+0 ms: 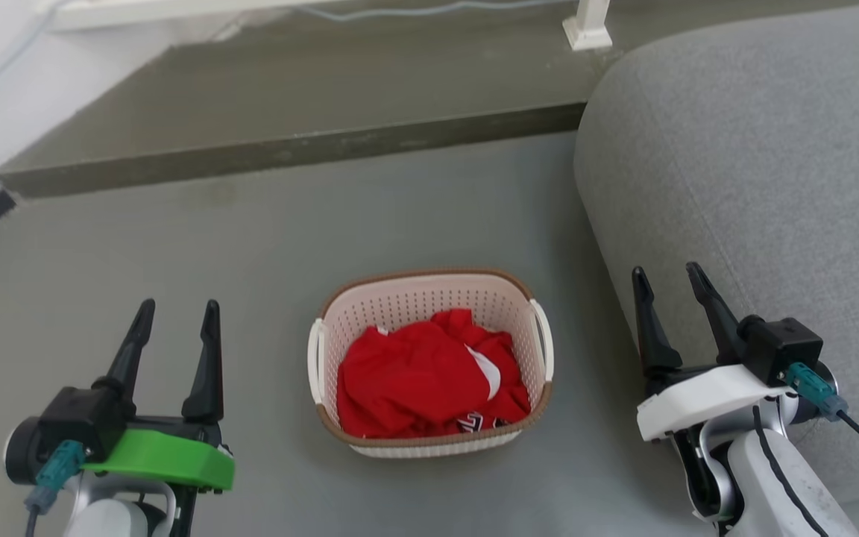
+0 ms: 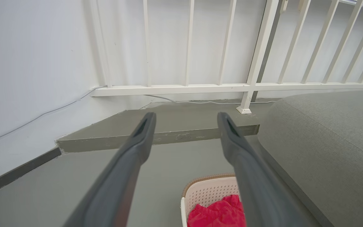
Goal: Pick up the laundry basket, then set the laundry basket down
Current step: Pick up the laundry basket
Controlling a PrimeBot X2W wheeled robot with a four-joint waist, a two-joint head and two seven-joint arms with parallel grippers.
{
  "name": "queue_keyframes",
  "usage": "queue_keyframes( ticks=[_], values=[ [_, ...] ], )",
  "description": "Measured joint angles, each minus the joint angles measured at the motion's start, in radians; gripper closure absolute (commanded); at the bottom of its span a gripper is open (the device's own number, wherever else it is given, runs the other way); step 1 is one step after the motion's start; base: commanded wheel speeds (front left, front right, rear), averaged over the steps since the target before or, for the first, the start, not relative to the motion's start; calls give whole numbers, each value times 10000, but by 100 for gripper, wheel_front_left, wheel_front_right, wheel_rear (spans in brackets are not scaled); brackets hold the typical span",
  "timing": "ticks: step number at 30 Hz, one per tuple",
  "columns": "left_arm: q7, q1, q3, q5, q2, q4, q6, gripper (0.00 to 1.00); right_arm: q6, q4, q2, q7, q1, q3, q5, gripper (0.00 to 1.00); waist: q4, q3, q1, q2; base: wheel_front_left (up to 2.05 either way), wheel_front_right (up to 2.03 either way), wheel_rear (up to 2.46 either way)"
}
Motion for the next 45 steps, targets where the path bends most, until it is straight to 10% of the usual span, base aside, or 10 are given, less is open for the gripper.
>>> queue_keyframes(
  ticks=[45],
  values=[
    [59,-3332,-278,-717,807,1216,-414,0,-418,1837,119,-27,-3419,483,2,0,-561,4873,1,0,0,0,0]
  ],
)
